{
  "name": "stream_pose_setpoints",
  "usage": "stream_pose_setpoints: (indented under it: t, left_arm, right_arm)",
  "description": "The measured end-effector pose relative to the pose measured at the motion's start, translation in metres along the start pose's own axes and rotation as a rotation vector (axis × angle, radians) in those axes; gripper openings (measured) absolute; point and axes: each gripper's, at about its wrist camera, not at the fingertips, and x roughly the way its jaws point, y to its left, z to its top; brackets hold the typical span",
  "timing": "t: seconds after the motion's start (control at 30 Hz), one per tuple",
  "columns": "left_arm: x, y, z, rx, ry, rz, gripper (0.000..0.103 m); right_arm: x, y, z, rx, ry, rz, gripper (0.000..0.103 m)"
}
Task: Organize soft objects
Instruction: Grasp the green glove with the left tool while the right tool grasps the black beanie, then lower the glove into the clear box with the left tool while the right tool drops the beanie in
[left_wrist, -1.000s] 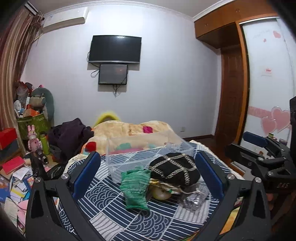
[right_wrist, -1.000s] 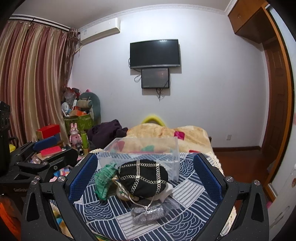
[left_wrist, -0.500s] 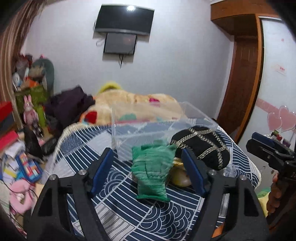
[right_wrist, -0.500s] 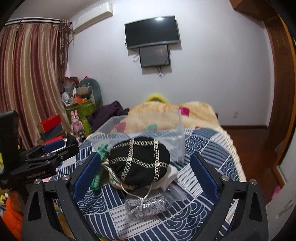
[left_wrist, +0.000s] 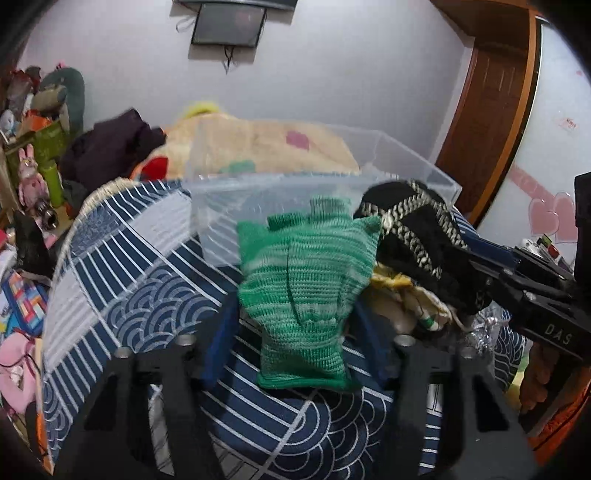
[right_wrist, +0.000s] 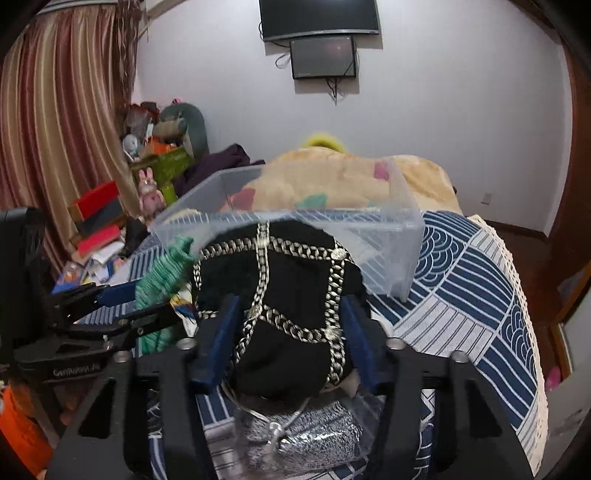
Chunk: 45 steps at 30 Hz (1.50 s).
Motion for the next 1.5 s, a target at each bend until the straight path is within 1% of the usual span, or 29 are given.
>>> stream_pose_setpoints:
  t: [0.03, 0.07, 0.1, 0.13, 0.2, 0.23, 0.3, 0.5, 0.67, 0.8, 0.9, 1.03, 1.13, 1.27, 1.37, 1.5]
  left_arm:
    - [0.001, 0.000, -0.001, -0.002, 0.005, 0.000, 0.046]
    - [0.001, 0.000, -0.002, 0.001, 0.002, 0.011, 0.042]
    - [-0.001, -0.001, -0.003, 0.006, -0.005, 0.017, 0.039]
    - [-0.003, -0.001, -0.003, 0.008, -0.008, 0.017, 0.037]
    - [-0.010, -0.001, -0.004, 0.006, -0.020, 0.006, 0.031]
    - [-0.012, -0.002, -0.004, 0.007, -0.022, 0.005, 0.030]
    - [-0.022, -0.003, -0.004, 0.011, -0.042, 0.007, 0.027]
    - [-0.053, -0.006, 0.003, 0.020, -0.110, 0.018, 0.026]
    - [-0.073, -0.005, 0.018, 0.015, -0.164, 0.016, 0.026]
    - [-0.088, -0.005, 0.038, 0.023, -0.209, 0.015, 0.026]
    - [-0.090, -0.002, 0.055, 0.029, -0.235, 0.007, 0.026]
    - [-0.085, 0.000, 0.079, 0.031, -0.256, 0.008, 0.026]
    - [-0.075, 0.002, 0.091, 0.032, -0.255, 0.013, 0.026]
    - [-0.056, 0.002, 0.106, 0.051, -0.239, 0.055, 0.026]
    - [-0.038, 0.003, 0.115, 0.070, -0.211, 0.073, 0.026]
    - [-0.011, 0.005, 0.120, 0.075, -0.154, 0.087, 0.027]
  right_arm:
    - [-0.001, -0.002, 0.001, 0.003, -0.002, 0.002, 0.038]
    - [-0.002, -0.004, 0.001, 0.005, -0.004, 0.003, 0.035]
    - [-0.004, -0.005, 0.000, 0.005, -0.010, 0.001, 0.030]
    - [-0.006, -0.006, 0.001, 0.005, -0.014, -0.002, 0.024]
    - [-0.010, -0.008, 0.002, 0.007, -0.025, -0.010, 0.020]
    - [-0.015, -0.008, 0.002, 0.010, -0.035, -0.015, 0.016]
    - [-0.018, -0.011, 0.005, 0.015, -0.054, -0.021, 0.014]
    - [-0.041, -0.016, 0.015, 0.058, -0.139, -0.035, 0.014]
    - [-0.058, -0.020, 0.025, 0.068, -0.197, -0.047, 0.014]
    - [-0.069, -0.022, 0.037, 0.074, -0.241, -0.044, 0.014]
    - [-0.071, -0.023, 0.047, 0.073, -0.262, -0.038, 0.014]
    - [-0.066, -0.024, 0.060, 0.066, -0.288, -0.047, 0.014]
    - [-0.059, -0.022, 0.069, 0.051, -0.299, -0.058, 0.014]
    - [-0.045, -0.021, 0.083, 0.021, -0.294, -0.074, 0.014]
    - [-0.031, -0.025, 0.091, -0.019, -0.269, -0.088, 0.014]
    - [-0.008, -0.035, 0.096, -0.006, -0.195, -0.058, 0.014]
